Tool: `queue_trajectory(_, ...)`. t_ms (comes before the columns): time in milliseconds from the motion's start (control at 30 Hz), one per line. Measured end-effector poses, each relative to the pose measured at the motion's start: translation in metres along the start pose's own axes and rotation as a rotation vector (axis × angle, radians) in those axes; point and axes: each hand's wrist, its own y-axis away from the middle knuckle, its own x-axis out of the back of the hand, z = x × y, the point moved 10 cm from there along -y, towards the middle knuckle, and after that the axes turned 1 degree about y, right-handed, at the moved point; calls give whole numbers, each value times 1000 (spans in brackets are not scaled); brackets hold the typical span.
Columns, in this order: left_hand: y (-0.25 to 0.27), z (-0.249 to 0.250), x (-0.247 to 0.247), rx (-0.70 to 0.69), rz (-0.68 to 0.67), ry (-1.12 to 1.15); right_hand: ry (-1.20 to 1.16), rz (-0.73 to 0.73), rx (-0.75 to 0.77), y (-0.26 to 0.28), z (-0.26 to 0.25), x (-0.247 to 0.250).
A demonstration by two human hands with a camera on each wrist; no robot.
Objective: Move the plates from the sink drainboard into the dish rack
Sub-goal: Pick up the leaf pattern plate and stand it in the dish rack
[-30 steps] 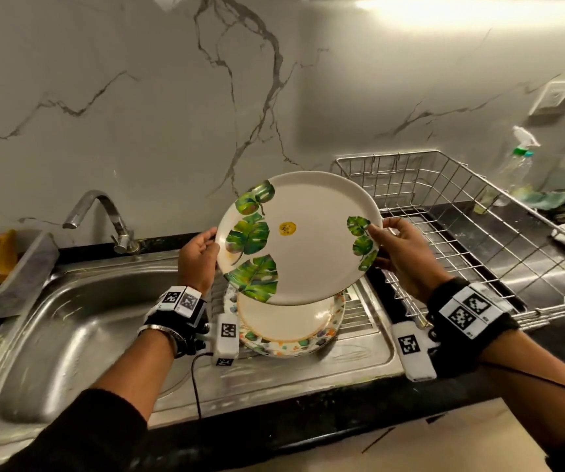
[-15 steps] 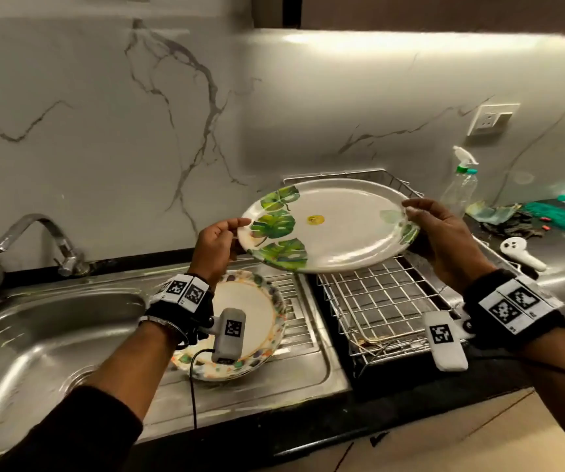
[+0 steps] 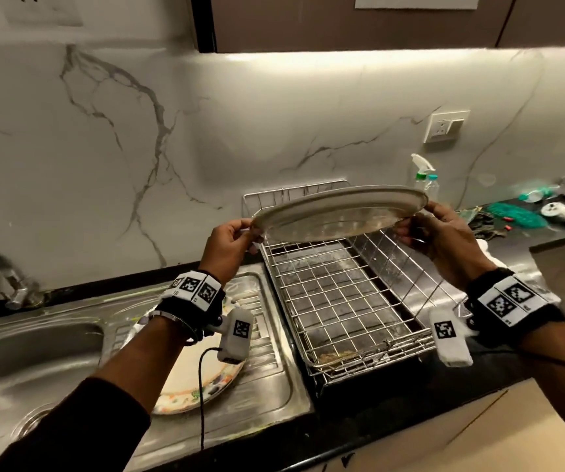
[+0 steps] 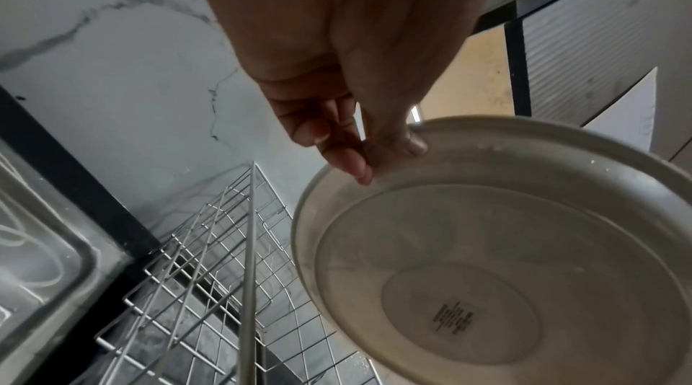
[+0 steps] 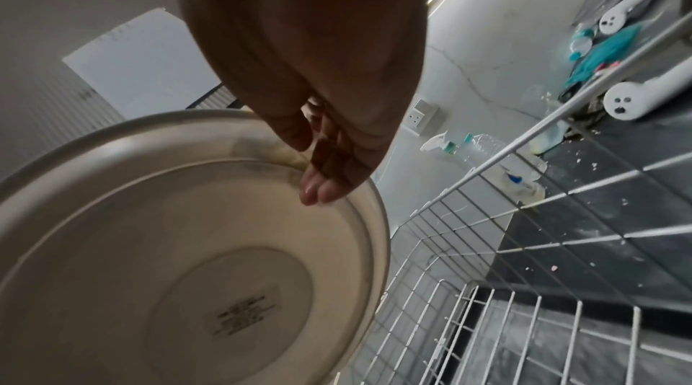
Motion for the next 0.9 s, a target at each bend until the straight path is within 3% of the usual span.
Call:
queue_trajectory(200,-27,-20,-17,2,-30,-25,89,50,9,-19,8,9)
queue_trajectory(900,-103,-61,2,40,116,-298,358,74,22,-123,38,-10)
